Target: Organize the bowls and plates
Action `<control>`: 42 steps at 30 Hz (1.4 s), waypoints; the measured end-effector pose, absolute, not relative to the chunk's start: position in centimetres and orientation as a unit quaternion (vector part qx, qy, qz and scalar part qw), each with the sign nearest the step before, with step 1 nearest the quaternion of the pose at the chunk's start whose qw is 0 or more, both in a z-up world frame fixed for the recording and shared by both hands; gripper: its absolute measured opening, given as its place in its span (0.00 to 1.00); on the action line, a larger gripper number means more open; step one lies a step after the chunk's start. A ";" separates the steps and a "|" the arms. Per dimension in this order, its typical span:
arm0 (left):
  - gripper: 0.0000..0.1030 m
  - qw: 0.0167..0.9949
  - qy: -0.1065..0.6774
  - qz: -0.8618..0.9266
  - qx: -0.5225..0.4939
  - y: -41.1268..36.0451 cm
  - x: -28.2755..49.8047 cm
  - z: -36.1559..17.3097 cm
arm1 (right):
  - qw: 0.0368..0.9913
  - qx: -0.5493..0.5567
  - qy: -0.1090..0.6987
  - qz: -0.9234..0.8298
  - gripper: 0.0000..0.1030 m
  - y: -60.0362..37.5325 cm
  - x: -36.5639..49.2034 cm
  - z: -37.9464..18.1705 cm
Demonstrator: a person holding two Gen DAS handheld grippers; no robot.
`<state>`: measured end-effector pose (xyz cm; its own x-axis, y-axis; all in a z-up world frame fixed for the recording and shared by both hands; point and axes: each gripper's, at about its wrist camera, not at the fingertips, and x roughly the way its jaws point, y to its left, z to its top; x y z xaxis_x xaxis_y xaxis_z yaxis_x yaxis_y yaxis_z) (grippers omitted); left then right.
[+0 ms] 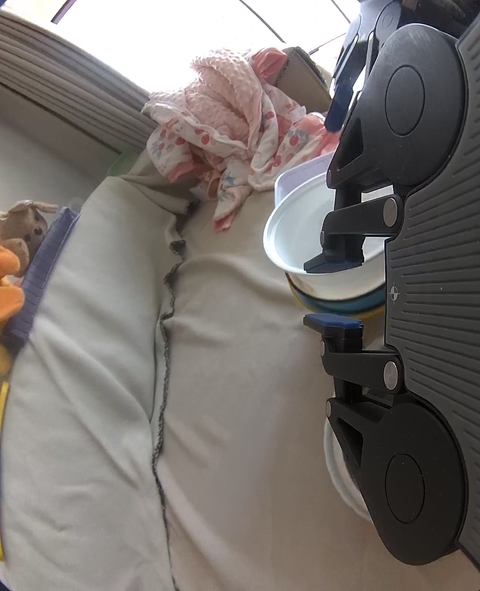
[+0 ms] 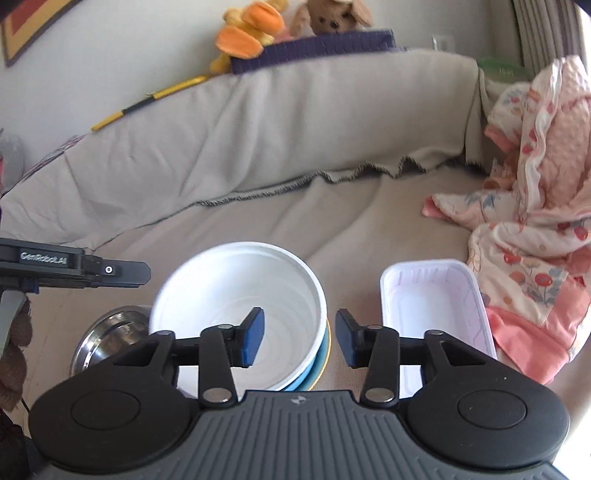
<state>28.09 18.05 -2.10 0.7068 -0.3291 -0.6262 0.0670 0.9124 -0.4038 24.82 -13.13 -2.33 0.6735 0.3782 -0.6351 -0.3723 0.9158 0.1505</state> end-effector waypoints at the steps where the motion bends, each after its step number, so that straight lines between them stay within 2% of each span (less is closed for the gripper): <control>1: 0.25 0.910 0.362 -0.100 -0.174 18.7 27.3 -2.0 | 0.917 -0.006 0.336 0.217 0.59 -12.6 23.7 -2.0; 3: 0.25 0.916 0.356 -0.077 -0.167 20.0 25.6 -1.8 | 0.910 -0.018 0.330 0.250 0.62 -11.2 21.5 -2.2; 7: 0.25 0.923 0.352 -0.025 -0.152 22.7 21.8 -2.1 | 0.872 -0.037 0.381 0.305 0.61 -7.3 19.2 -4.3; 13: 0.26 0.891 0.396 0.012 -0.221 26.6 18.6 -7.3 | 0.846 -0.058 0.429 0.310 0.61 -2.5 19.2 -7.9; 20: 0.26 0.875 0.400 0.059 -0.267 29.8 19.0 -10.1 | 0.834 0.017 0.485 0.263 0.61 0.0 22.6 -9.9; 23: 0.29 0.866 0.408 0.053 -0.285 30.3 19.2 -11.1 | 0.830 0.036 0.502 0.242 0.61 0.5 23.3 -11.2; 26: 0.37 0.856 0.421 0.038 -0.298 30.2 20.0 -12.1 | 0.812 0.039 0.517 0.267 0.61 1.3 23.5 -12.3; 27: 0.40 0.853 0.423 0.035 -0.302 30.2 20.3 -12.3 | 0.806 0.037 0.521 0.277 0.54 1.7 23.5 -12.5; 34: 0.40 0.849 0.428 0.042 -0.306 30.2 21.5 -13.0 | 0.807 0.036 0.520 0.278 0.52 2.2 24.2 -12.7; 42: 0.41 0.854 0.400 0.049 -0.330 31.0 22.5 -13.0 | 0.805 0.049 0.521 0.280 0.52 2.7 25.2 -13.1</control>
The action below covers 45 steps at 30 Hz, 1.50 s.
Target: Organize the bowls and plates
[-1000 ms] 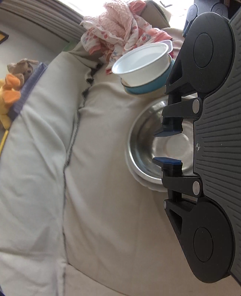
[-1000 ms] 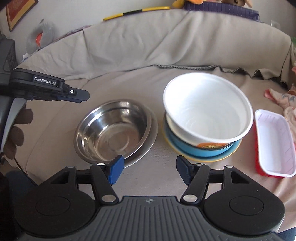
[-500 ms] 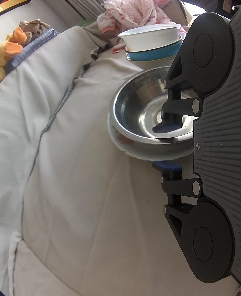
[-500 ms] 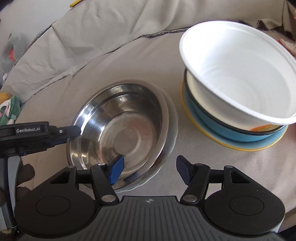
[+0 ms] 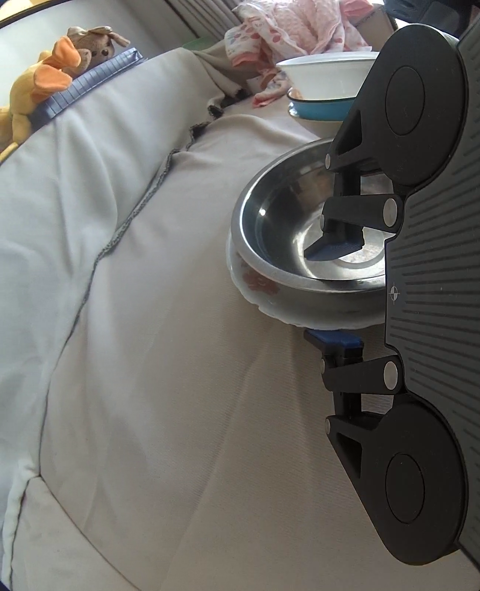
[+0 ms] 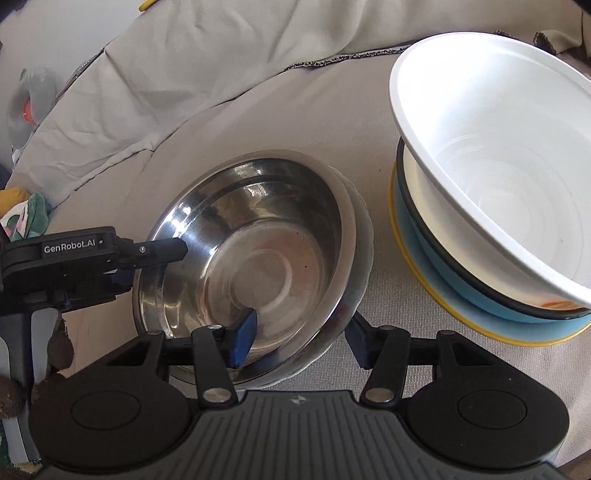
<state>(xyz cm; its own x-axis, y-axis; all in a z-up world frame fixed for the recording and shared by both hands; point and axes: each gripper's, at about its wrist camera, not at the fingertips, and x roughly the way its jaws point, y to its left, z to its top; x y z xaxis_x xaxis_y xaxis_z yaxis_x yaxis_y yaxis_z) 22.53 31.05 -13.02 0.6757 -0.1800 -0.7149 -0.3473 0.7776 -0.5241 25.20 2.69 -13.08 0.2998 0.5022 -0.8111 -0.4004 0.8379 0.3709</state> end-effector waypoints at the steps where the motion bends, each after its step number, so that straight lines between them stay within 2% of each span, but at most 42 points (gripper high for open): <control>1: 0.42 0.855 0.400 0.051 -0.326 31.0 22.7 -13.1 | 0.806 0.046 0.518 0.282 0.52 2.8 25.0 -13.1; 10: 0.41 0.859 0.378 0.055 -0.341 31.2 21.6 -12.8 | 0.798 0.062 0.513 0.309 0.53 1.2 24.5 -12.9; 14: 0.41 0.904 0.304 0.102 -0.283 29.3 18.1 -8.2 | 0.813 0.033 0.469 0.344 0.53 -1.1 23.1 -10.3; 17: 0.41 0.926 0.262 0.050 -0.269 26.6 17.0 -4.7 | 0.818 0.002 0.429 0.382 0.53 -3.3 21.2 -8.1; 21: 0.41 0.915 0.309 -0.030 -0.256 21.3 20.2 -2.3 | 0.841 -0.013 0.376 0.388 0.53 -7.1 19.0 -5.3; 28: 0.41 0.893 0.357 -0.048 -0.270 13.2 24.0 -1.3 | 0.905 0.013 0.315 0.286 0.53 -13.5 17.4 -3.2; 32: 0.41 0.906 0.351 -0.016 -0.235 11.5 23.3 -0.6 | 0.922 0.030 0.286 0.260 0.65 -15.9 17.3 -2.8; 34: 0.41 0.905 0.355 -0.019 -0.231 11.0 23.3 -0.6 | 0.930 0.031 0.277 0.238 0.65 -16.2 17.6 -2.9; 42: 0.41 0.903 0.395 0.001 -0.167 10.0 27.0 -2.2 | 0.932 0.003 0.286 0.222 0.65 -16.7 20.9 -3.1; 45: 0.41 0.902 0.402 0.012 -0.157 10.7 28.6 -3.3 | 0.915 0.021 0.333 0.228 0.65 -16.7 24.6 -3.9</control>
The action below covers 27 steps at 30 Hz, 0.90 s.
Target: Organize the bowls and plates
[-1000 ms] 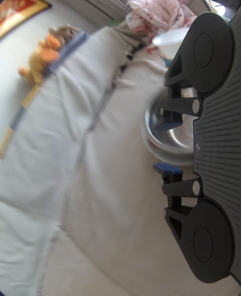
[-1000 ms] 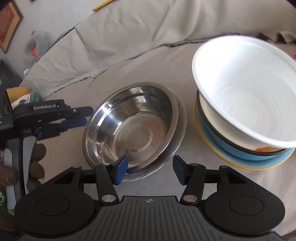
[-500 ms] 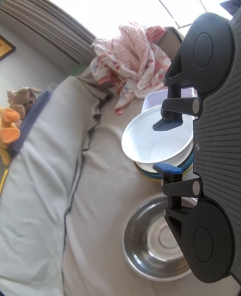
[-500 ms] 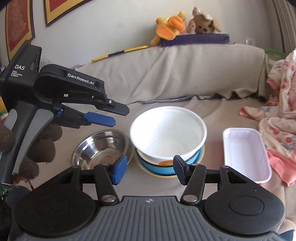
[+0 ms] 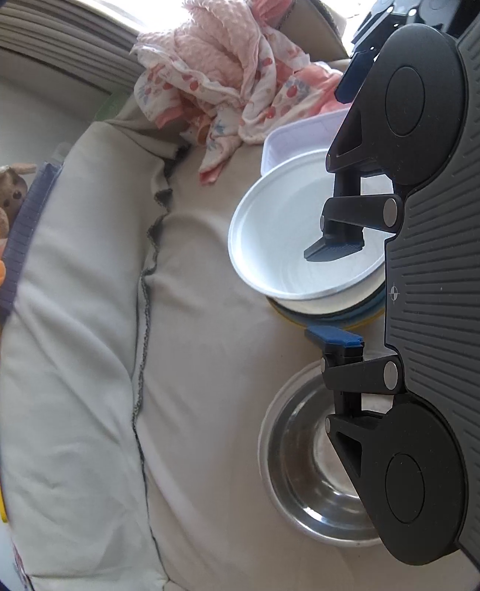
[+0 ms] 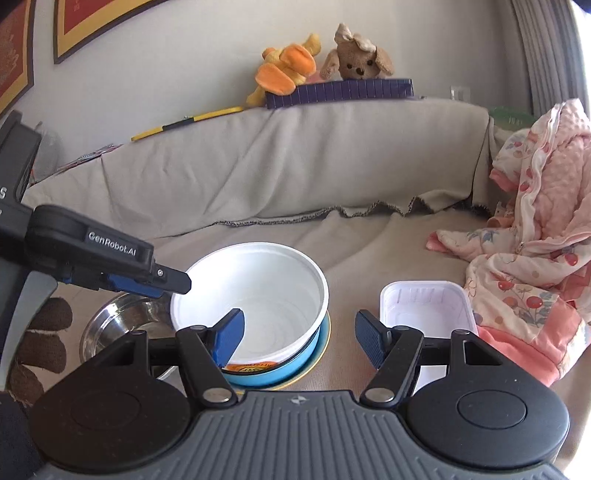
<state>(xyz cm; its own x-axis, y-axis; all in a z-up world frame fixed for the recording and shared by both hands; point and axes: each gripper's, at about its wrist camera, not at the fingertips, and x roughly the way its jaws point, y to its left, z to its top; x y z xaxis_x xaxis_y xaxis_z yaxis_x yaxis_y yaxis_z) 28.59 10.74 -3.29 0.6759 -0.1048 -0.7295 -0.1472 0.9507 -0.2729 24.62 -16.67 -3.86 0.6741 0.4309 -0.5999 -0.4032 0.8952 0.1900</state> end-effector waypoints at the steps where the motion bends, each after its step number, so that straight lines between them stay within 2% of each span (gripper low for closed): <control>1: 0.41 0.900 0.407 0.008 -0.155 11.0 29.1 -3.7 | 0.905 0.034 0.357 0.229 0.65 -16.8 26.2 -4.5; 6: 0.41 0.887 0.441 -0.003 -0.136 11.9 31.8 -5.9 | 0.869 0.072 0.425 0.242 0.65 -16.4 31.3 -7.5; 14: 0.41 0.864 0.471 -0.056 -0.170 13.4 35.0 -7.8 | 0.851 0.033 0.474 0.224 0.63 -13.7 35.1 -11.7; 17: 0.52 0.845 0.486 -0.087 -0.208 13.8 35.4 -8.5 | 0.835 0.065 0.486 0.250 0.59 -14.3 36.0 -12.8; 23: 0.53 0.826 0.520 -0.100 -0.192 12.6 36.4 -10.3 | 0.798 0.096 0.514 0.300 0.57 -13.6 36.8 -14.1; 27: 0.57 0.826 0.525 -0.101 -0.177 12.0 36.6 -10.4 | 0.762 0.148 0.545 0.316 0.57 -13.7 37.5 -14.8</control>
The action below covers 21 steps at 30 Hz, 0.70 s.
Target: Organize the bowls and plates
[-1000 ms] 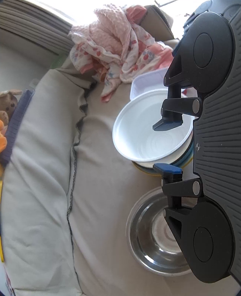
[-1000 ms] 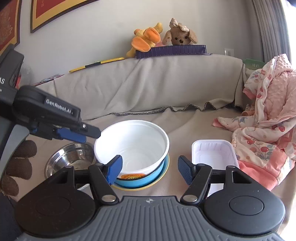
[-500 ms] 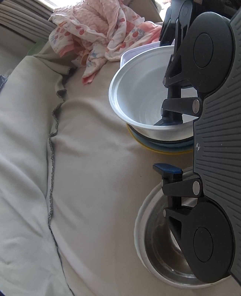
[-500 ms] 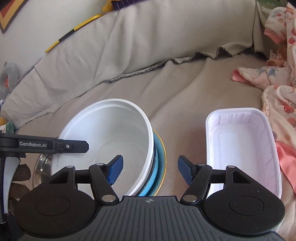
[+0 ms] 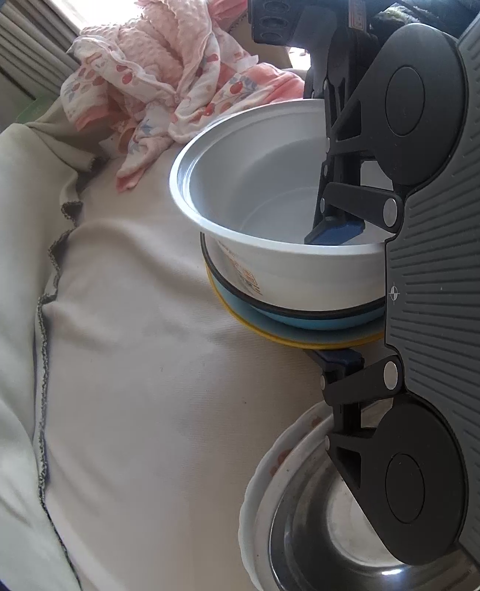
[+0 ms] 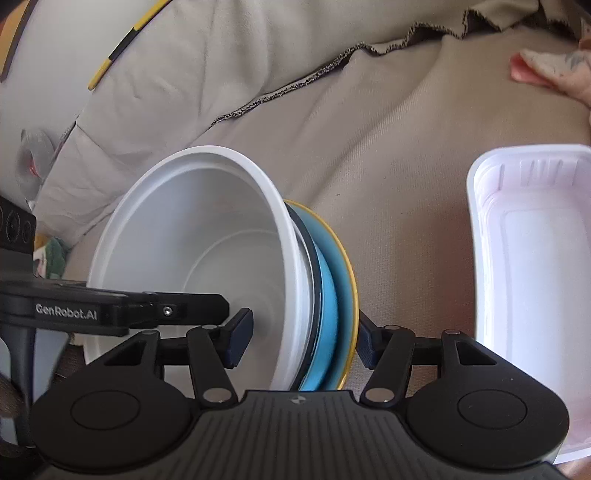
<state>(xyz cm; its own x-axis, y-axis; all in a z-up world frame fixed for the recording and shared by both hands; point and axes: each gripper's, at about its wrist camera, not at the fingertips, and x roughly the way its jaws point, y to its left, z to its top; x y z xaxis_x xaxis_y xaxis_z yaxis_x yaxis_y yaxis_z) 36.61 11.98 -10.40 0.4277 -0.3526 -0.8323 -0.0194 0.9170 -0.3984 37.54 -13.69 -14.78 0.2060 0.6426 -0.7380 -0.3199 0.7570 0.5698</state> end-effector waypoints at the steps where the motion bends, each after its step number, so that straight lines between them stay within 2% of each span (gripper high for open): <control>1: 0.57 0.825 0.526 -0.100 -0.179 12.0 36.6 -10.4 | 0.753 0.159 0.553 0.317 0.57 -13.8 37.6 -15.0; 7: 0.55 0.828 0.530 -0.079 -0.166 11.5 35.9 -10.3 | 0.757 0.138 0.555 0.317 0.57 -13.2 36.3 -14.6; 15: 0.55 0.809 0.548 -0.074 -0.198 11.9 33.6 -10.6 | 0.736 0.148 0.575 0.325 0.56 -13.3 35.7 -14.5; 21: 0.51 0.833 0.525 -0.062 -0.160 10.6 32.5 -10.2 | 0.753 0.140 0.561 0.314 0.55 -13.7 35.4 -14.3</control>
<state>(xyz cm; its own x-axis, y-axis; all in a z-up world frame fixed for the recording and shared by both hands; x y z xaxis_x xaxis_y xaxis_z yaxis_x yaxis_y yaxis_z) 32.48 10.59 -10.21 0.4400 -0.2720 -0.8558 -0.0651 0.9408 -0.3325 35.39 -13.71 -14.31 0.1728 0.6297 -0.7574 -0.3158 0.7638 0.5629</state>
